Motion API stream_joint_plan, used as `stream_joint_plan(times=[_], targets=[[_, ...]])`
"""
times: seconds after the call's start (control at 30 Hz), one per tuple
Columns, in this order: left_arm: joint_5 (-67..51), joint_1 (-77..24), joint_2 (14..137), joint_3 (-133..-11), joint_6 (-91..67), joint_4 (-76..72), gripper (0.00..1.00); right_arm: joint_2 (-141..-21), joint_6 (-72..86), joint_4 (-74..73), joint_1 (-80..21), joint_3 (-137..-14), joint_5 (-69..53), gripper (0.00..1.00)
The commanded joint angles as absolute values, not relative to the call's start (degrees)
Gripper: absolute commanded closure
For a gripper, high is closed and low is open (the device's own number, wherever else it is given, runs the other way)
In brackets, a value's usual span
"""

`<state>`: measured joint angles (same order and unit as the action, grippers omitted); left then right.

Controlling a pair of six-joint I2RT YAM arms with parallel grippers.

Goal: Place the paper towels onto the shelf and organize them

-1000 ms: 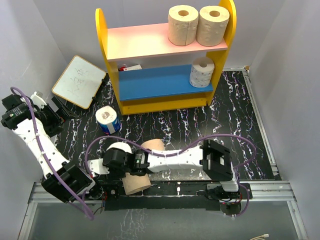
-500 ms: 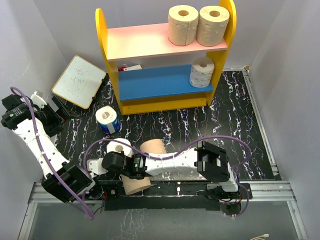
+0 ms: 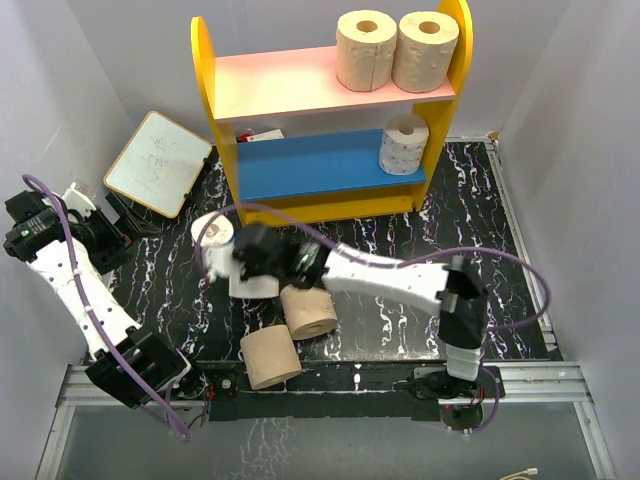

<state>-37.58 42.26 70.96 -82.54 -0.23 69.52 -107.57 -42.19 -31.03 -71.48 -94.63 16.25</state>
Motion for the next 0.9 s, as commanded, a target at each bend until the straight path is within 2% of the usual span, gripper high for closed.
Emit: stream_joint_plan(times=[0.0,0.27,0.33,0.37,0.5,0.53,0.67,0.87], targets=[[-39.62,42.60,68.63,-82.03,-0.18,70.34,0.04,-97.08,-46.80,-34.08,-64.29,-99.06,14.35,1.00],[-40.46,42.57,69.19,-82.18,0.17,70.49,0.04,-93.19,-46.75,-36.80,-58.83,-95.13,8.51,0.99],[-40.54,42.62,69.18,-82.11,0.18,70.50,0.04,-93.57,-45.59,-35.77,-58.36,-92.67,7.32,0.59],[-40.56,42.56,69.07,-82.06,0.18,70.49,0.04,-93.93,-44.61,-35.64,-57.93,-91.89,6.06,0.46],[-40.21,42.59,68.15,-81.08,-0.05,70.10,0.04,-94.19,-41.59,-33.61,-57.44,-88.44,-2.82,0.14],[-40.17,42.62,67.80,-80.62,-0.12,69.93,0.04,-94.23,-42.38,-31.73,-57.77,-86.61,-2.50,0.12],[-39.98,42.55,67.24,-80.05,-0.34,69.64,0.04,-96.54,-45.92,-25.69,-59.39,-81.39,4.27,0.16],[-39.76,42.58,67.31,-79.98,-0.37,69.53,0.04,-100.87,-45.77,-24.90,-59.83,-83.27,1.60,0.17]])
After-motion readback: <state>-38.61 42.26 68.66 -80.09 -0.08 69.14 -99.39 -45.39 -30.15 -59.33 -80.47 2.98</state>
